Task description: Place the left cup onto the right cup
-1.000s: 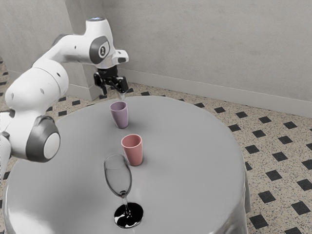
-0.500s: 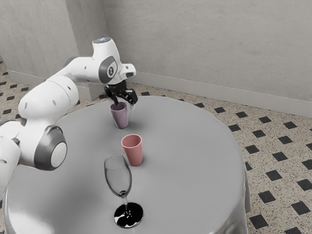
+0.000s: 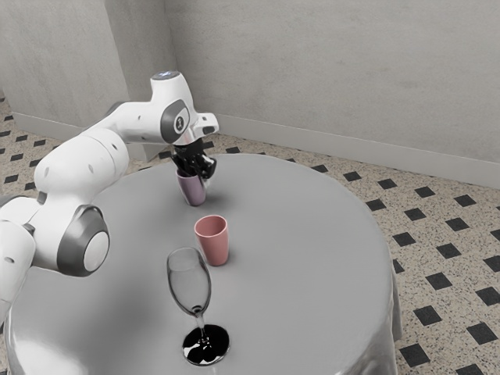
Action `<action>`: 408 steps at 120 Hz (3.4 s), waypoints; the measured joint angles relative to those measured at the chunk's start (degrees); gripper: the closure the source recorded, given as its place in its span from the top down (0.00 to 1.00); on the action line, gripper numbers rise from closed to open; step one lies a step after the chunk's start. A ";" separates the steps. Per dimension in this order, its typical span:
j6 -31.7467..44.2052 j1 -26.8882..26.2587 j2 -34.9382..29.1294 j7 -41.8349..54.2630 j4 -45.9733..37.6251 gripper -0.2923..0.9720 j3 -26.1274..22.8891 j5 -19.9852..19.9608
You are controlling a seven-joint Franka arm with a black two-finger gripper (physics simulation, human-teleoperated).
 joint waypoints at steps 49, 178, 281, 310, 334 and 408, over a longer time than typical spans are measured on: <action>-3.06 0.00 -5.04 0.04 -1.59 0.17 0.19 1.46; 2.05 -9.76 -55.62 -10.35 -61.64 0.15 -10.38 11.81; 7.98 -11.31 -47.19 -17.21 -60.95 0.15 -10.65 13.49; 9.30 -11.32 -44.53 -17.97 -59.97 0.15 -10.57 13.51; 10.34 -11.25 -43.45 -18.50 -60.25 0.25 -10.48 13.04; 5.30 -11.41 -57.10 -17.90 -59.69 0.74 -8.48 12.87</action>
